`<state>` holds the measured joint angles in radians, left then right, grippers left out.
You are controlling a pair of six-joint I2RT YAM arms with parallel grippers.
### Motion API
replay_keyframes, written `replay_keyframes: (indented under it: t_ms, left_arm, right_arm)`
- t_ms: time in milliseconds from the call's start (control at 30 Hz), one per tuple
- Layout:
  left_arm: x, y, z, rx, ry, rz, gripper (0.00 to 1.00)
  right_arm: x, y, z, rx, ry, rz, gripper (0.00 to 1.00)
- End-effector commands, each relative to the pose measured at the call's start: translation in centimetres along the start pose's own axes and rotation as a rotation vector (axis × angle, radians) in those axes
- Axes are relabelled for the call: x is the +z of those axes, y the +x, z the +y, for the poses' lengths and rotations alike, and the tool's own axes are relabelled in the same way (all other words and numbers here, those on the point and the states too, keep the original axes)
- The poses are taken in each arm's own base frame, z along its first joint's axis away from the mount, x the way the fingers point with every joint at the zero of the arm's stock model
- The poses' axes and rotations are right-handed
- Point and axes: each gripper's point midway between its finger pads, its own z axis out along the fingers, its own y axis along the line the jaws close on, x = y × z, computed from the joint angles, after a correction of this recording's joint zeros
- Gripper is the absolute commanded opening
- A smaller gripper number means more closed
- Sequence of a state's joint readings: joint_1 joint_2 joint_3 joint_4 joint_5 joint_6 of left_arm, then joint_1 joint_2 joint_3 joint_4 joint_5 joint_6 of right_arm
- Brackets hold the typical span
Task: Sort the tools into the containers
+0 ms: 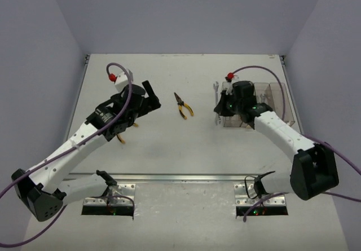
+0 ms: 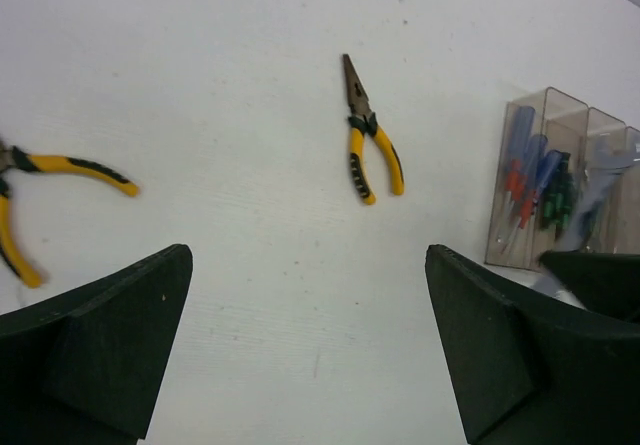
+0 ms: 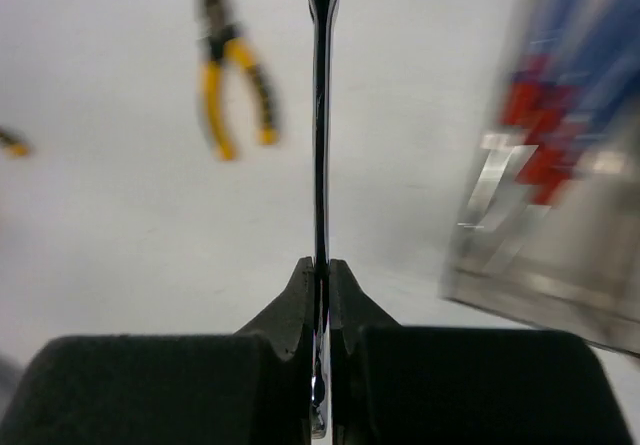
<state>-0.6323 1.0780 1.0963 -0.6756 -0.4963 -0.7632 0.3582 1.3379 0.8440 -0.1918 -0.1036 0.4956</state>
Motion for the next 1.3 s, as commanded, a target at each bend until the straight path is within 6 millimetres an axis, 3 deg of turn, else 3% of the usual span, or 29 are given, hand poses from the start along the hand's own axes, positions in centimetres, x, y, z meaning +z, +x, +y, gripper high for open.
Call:
replay_keyframes:
  t_ms: [0, 67, 167, 267, 333, 467, 533, 600, 700, 733, 800, 867, 1000, 1067, 1100, 1133, 1167, 1200, 1233, 1267]
  left_arm:
    - [-1.5, -0.3, 5.1, 0.141, -0.127, -0.049, 1.00]
    - [-1.7, 0.2, 5.3, 0.151, -0.101, -0.052, 1.00]
    - [-2.4, -0.1, 6.1, 0.195, -0.093, -0.068, 1.00]
    - [-2.7, -0.3, 7.2, 0.215, -0.125, -0.092, 1.00]
    - [-2.7, -0.1, 7.4, 0.204, -0.120, -0.100, 1.00]
    - [-3.3, -0.1, 7.1, 0.178, -0.067, -0.112, 1.00]
    - [-3.4, 0.0, 7.1, 0.177, -0.061, -0.116, 1.00]
    - [-3.3, 0.0, 7.1, 0.179, -0.061, -0.114, 1.00]
    - [-2.9, 0.2, 7.4, 0.182, -0.087, -0.105, 1.00]
    - [-2.7, 0.4, 7.5, 0.183, -0.106, -0.099, 1.00]
    - [-2.2, 0.8, 7.9, 0.181, -0.142, -0.080, 1.00]
    - [-1.6, 1.4, 7.9, 0.167, -0.167, -0.054, 1.00]
    - [-0.7, 2.3, 8.0, 0.116, -0.222, -0.023, 1.00]
    - [-0.7, 2.1, 7.8, 0.104, -0.232, -0.021, 1.00]
    - [-0.9, 1.8, 7.7, 0.106, -0.230, -0.023, 1.00]
    - [-1.1, 1.4, 7.4, 0.112, -0.222, -0.027, 1.00]
    - [-1.4, 0.9, 7.1, 0.120, -0.211, -0.032, 1.00]
    - [-1.5, 0.8, 7.2, 0.136, -0.208, -0.034, 1.00]
    - [-1.8, 0.3, 7.0, 0.173, -0.194, -0.038, 1.00]
    - [-2.0, 0.0, 6.9, 0.195, -0.187, -0.040, 1.00]
  right_arm:
    - [-5.6, -2.5, -13.3, -0.199, 0.517, 0.118, 0.00]
    - [-6.6, -2.9, -16.2, -0.166, 0.595, 0.166, 0.00]
    - [-6.9, -5.4, -19.8, -0.103, 0.614, 0.157, 0.00]
    - [-6.6, -6.7, -21.6, -0.142, 0.663, 0.185, 0.00]
    - [-5.2, -5.9, -23.5, -0.140, 0.716, 0.273, 0.00]
    - [-4.5, -6.5, -25.8, -0.137, 0.804, 0.311, 0.01]
    - [-4.1, -6.2, -26.1, -0.122, 0.808, 0.331, 0.16]
    - [-4.0, -6.4, -25.9, -0.098, 0.806, 0.329, 0.49]
    - [-4.5, -6.7, -25.4, -0.087, 0.806, 0.320, 0.58]
    - [-5.0, -7.2, -24.9, -0.084, 0.809, 0.299, 0.66]
    - [-5.7, -8.3, -23.6, -0.093, 0.812, 0.245, 0.85]
    - [-6.1, -9.3, -21.1, -0.106, 0.782, 0.182, 0.88]
    - [-3.9, -10.3, -11.5, -0.266, 0.669, 0.044, 0.99]
    - [-1.5, -9.4, -6.3, -0.300, 0.530, -0.003, 0.99]
    - [0.3, -7.5, -3.7, -0.272, 0.380, 0.008, 0.99]
    - [2.2, -5.4, 1.9, -0.238, 0.039, 0.040, 0.99]
    - [3.1, -5.1, 4.6, -0.239, -0.126, 0.031, 0.99]
    - [3.2, -5.1, 4.9, -0.253, -0.143, 0.028, 0.99]
    - [4.7, -3.2, 5.7, -0.235, -0.189, 0.117, 0.87]
    - [5.8, -2.8, 5.7, -0.244, -0.156, 0.161, 0.81]
